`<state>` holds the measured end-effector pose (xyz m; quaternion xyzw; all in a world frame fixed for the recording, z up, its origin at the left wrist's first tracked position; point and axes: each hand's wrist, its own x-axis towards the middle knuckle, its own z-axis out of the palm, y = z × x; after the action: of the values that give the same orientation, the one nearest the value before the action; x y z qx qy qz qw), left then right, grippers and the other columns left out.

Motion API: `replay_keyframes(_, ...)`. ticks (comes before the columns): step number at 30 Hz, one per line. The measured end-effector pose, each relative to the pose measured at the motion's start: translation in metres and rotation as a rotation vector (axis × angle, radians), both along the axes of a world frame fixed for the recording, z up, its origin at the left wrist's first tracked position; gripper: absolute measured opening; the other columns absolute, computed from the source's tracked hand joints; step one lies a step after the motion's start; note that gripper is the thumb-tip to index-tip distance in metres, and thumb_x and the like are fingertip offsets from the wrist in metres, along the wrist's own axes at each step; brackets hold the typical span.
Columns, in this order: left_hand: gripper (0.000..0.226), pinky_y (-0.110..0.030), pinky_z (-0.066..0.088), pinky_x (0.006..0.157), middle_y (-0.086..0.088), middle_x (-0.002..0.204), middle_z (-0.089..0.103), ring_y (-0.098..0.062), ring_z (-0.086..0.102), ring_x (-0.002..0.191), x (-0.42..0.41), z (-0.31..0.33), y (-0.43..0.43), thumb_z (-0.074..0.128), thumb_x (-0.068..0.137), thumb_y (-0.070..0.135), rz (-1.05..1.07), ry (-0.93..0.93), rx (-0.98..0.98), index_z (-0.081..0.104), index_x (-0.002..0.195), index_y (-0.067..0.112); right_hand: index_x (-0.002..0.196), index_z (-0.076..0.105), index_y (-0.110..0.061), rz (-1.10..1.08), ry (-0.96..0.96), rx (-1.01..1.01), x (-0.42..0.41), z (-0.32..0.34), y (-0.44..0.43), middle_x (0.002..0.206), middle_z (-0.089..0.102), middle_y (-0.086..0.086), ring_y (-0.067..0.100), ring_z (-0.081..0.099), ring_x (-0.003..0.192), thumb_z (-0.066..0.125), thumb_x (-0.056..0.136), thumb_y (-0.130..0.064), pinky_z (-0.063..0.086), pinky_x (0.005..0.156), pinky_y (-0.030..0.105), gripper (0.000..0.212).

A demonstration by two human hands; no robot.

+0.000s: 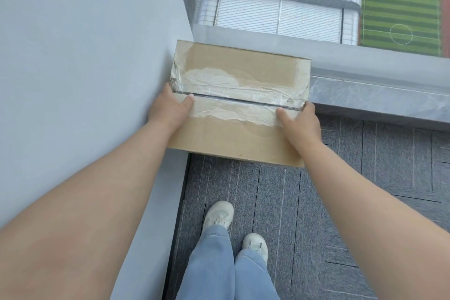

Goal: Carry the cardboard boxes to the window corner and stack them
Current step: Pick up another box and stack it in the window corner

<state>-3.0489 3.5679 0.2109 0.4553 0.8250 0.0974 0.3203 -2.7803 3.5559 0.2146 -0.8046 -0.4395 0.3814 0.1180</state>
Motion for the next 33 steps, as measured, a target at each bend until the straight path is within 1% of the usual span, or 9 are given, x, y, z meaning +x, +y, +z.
replay_keyframes(3, 0.063, -0.04, 0.036, 0.105, -0.01, 0.14, 0.045, -0.03, 0.043, 0.127, -0.002, 0.002, -0.009, 0.053, 0.086, 0.041, -0.03, 0.018, -0.013, 0.032, 0.138, 0.013, 0.144, 0.022, -0.01, -0.005, 0.036, 0.002, 0.005, 0.002, -0.013, 0.139, 0.046, 0.012, 0.031, 0.046, 0.125, 0.058, 0.087, -0.043, 0.037, 0.1, 0.037, 0.075)
replay_keyframes(7, 0.078, -0.035, 0.016, 0.115, -0.014, 0.153, 0.018, -0.025, 0.016, 0.142, 0.001, 0.011, -0.046, 0.055, 0.088, 0.034, -0.064, 0.058, 0.041, 0.011, 0.147, 0.006, 0.146, 0.02, -0.013, 0.009, 0.057, -0.075, 0.01, 0.01, -0.047, 0.142, 0.042, 0.012, 0.031, 0.045, 0.126, 0.057, 0.088, -0.042, 0.038, 0.099, 0.039, 0.074)
replay_keyframes(9, 0.079, -0.034, 0.014, 0.115, -0.014, 0.154, 0.014, -0.025, 0.014, 0.143, 0.004, 0.014, -0.066, 0.055, 0.089, 0.032, -0.063, 0.05, 0.093, 0.008, 0.146, 0.004, 0.145, 0.021, -0.013, 0.034, 0.07, -0.111, 0.01, 0.012, -0.061, 0.139, 0.044, 0.013, 0.032, 0.048, 0.121, 0.055, 0.089, -0.042, 0.041, 0.094, 0.039, 0.071)
replay_keyframes(12, 0.077, -0.036, 0.024, 0.112, -0.016, 0.15, 0.025, -0.028, 0.026, 0.138, 0.004, 0.009, -0.087, 0.058, 0.088, 0.036, 0.044, 0.026, 0.107, 0.017, 0.144, 0.004, 0.145, 0.019, -0.013, 0.066, 0.085, -0.125, 0.008, 0.013, -0.071, 0.137, 0.045, 0.015, 0.032, 0.048, 0.119, 0.051, 0.091, -0.043, 0.042, 0.093, 0.04, 0.07)
replay_keyframes(14, 0.068, -0.039, 0.036, 0.104, -0.018, 0.138, 0.043, -0.032, 0.042, 0.126, 0.002, 0.002, -0.094, 0.062, 0.084, 0.039, 0.136, -0.018, 0.107, 0.035, 0.135, 0.003, 0.146, 0.016, -0.013, 0.068, 0.09, -0.118, 0.006, 0.013, -0.072, 0.138, 0.044, 0.016, 0.033, 0.047, 0.121, 0.049, 0.092, -0.042, 0.041, 0.094, 0.04, 0.07)
replay_keyframes(16, 0.063, -0.041, 0.042, 0.097, -0.018, 0.125, 0.053, -0.033, 0.05, 0.116, 0.001, -0.002, -0.097, 0.067, 0.079, 0.039, 0.182, -0.068, 0.131, 0.045, 0.123, 0.001, 0.147, 0.014, -0.014, 0.072, 0.085, -0.1, 0.003, 0.014, -0.074, 0.139, 0.043, 0.017, 0.034, 0.047, 0.121, 0.048, 0.093, -0.041, 0.041, 0.095, 0.041, 0.069)
replay_keyframes(24, 0.067, -0.04, 0.04, 0.1, -0.017, 0.126, 0.05, -0.031, 0.047, 0.118, 0.002, 0.001, -0.089, 0.072, 0.076, 0.034, 0.176, -0.096, 0.227, 0.042, 0.125, 0.0, 0.147, 0.014, -0.017, 0.046, 0.107, -0.013, 0.003, 0.015, -0.073, 0.138, 0.042, 0.017, 0.034, 0.046, 0.121, 0.047, 0.095, -0.039, 0.04, 0.096, 0.04, 0.065)
replay_keyframes(28, 0.063, -0.038, 0.041, 0.099, -0.016, 0.125, 0.051, -0.03, 0.049, 0.116, 0.004, 0.002, -0.077, 0.071, 0.077, 0.034, 0.173, -0.102, 0.266, 0.045, 0.124, 0.002, 0.146, 0.015, -0.019, 0.012, 0.11, 0.014, 0.002, 0.014, -0.063, 0.137, 0.044, 0.016, 0.033, 0.047, 0.118, 0.047, 0.095, -0.039, 0.041, 0.093, 0.041, 0.064)
replay_keyframes(33, 0.061, -0.034, 0.039, 0.099, -0.016, 0.126, 0.05, -0.029, 0.048, 0.117, 0.004, 0.003, -0.067, 0.07, 0.079, 0.032, 0.166, -0.088, 0.29, 0.045, 0.125, 0.002, 0.146, 0.015, -0.016, 0.024, 0.11, 0.025, 0.001, 0.01, -0.053, 0.138, 0.043, 0.016, 0.033, 0.046, 0.12, 0.046, 0.095, -0.038, 0.04, 0.091, 0.038, 0.063)
